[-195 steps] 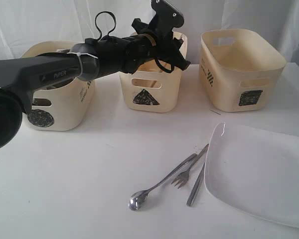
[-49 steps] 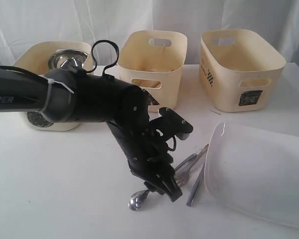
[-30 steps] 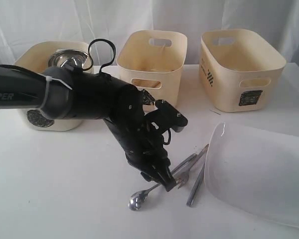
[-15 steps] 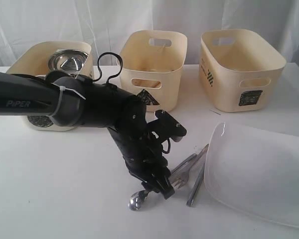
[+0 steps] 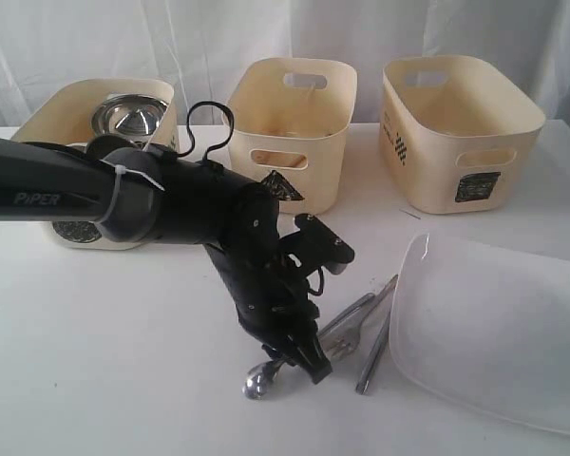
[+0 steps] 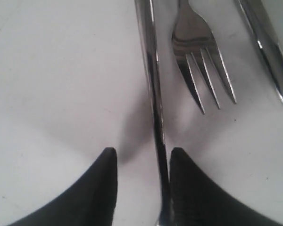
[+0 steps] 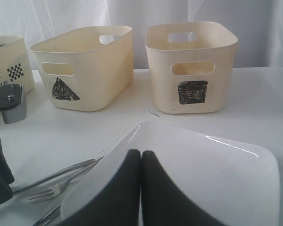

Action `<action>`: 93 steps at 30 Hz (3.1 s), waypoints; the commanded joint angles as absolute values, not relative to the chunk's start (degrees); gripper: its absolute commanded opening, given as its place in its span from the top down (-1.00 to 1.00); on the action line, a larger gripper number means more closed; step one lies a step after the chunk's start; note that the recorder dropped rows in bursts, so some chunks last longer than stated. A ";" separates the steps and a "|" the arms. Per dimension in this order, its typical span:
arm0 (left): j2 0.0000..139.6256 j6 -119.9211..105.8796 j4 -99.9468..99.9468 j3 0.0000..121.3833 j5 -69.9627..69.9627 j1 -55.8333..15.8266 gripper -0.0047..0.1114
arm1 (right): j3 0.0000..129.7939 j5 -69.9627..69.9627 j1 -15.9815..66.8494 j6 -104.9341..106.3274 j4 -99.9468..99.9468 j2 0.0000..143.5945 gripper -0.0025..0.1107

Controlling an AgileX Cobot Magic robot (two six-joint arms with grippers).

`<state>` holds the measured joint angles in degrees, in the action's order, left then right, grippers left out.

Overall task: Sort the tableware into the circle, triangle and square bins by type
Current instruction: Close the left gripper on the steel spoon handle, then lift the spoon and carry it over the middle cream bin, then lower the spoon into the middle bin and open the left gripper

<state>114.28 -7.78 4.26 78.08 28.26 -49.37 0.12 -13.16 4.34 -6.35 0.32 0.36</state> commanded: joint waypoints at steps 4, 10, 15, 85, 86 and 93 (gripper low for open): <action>114.33 -7.66 5.97 77.75 31.73 -49.23 0.65 | 0.00 -12.65 3.97 -6.19 0.43 0.00 0.96; 114.33 -7.66 5.97 77.75 34.04 -49.23 0.76 | 0.00 -12.65 3.97 -6.19 0.43 0.00 0.96; 113.58 -7.66 5.97 77.75 34.08 -49.23 0.76 | 0.00 -12.65 3.97 -6.19 0.43 0.00 0.96; 130.65 21.93 -47.35 120.27 -3.02 -40.86 0.92 | 0.00 -12.65 3.97 -6.19 0.43 0.00 0.96; 130.75 21.93 -47.35 120.25 -3.14 -40.63 0.92 | 0.00 -12.65 3.97 -6.19 0.43 0.00 0.96; 130.75 22.05 -47.20 120.64 -3.00 -39.68 0.92 | 0.00 -12.65 3.97 -6.19 0.43 0.00 0.96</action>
<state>131.15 21.88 -46.59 120.02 -2.22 -40.24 0.12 -13.16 4.34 -6.35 0.32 0.36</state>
